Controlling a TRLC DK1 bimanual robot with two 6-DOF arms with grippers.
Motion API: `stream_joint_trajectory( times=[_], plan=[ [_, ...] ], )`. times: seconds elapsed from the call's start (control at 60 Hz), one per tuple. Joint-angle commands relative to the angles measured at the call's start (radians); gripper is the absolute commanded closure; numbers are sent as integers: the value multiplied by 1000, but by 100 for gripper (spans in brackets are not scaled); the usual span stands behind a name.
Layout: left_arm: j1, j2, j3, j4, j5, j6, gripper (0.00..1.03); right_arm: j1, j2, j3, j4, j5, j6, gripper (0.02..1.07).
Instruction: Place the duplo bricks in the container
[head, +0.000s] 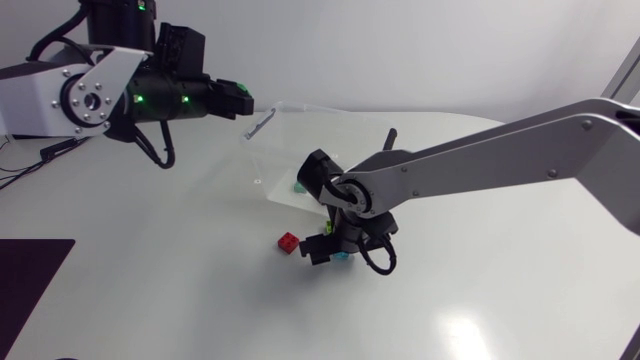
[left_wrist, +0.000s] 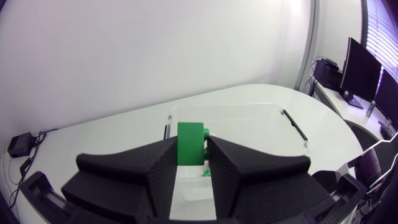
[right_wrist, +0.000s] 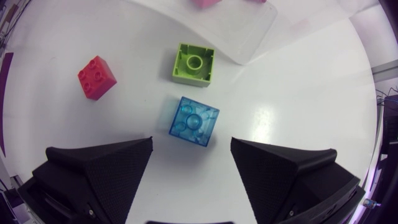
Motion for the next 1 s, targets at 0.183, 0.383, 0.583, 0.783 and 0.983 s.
stream_joint_trajectory(
  times=[0.183,0.383,0.583,0.783,0.983],
  plan=[
    [-5,82,76,56,-3,-32,82,-10,63,54,-29,11,46,37],
    [-22,168,142,81,-32,-37,81,-32,87,74,-54,3,44,69],
    [-64,284,252,99,-81,-32,80,-44,75,51,-38,-1,38,71],
    [-91,382,347,73,-105,-31,79,-52,-11,-21,-9,5,24,72],
    [-99,484,461,-50,-127,-31,36,-40,-197,-94,-44,6,7,72]
  ],
)
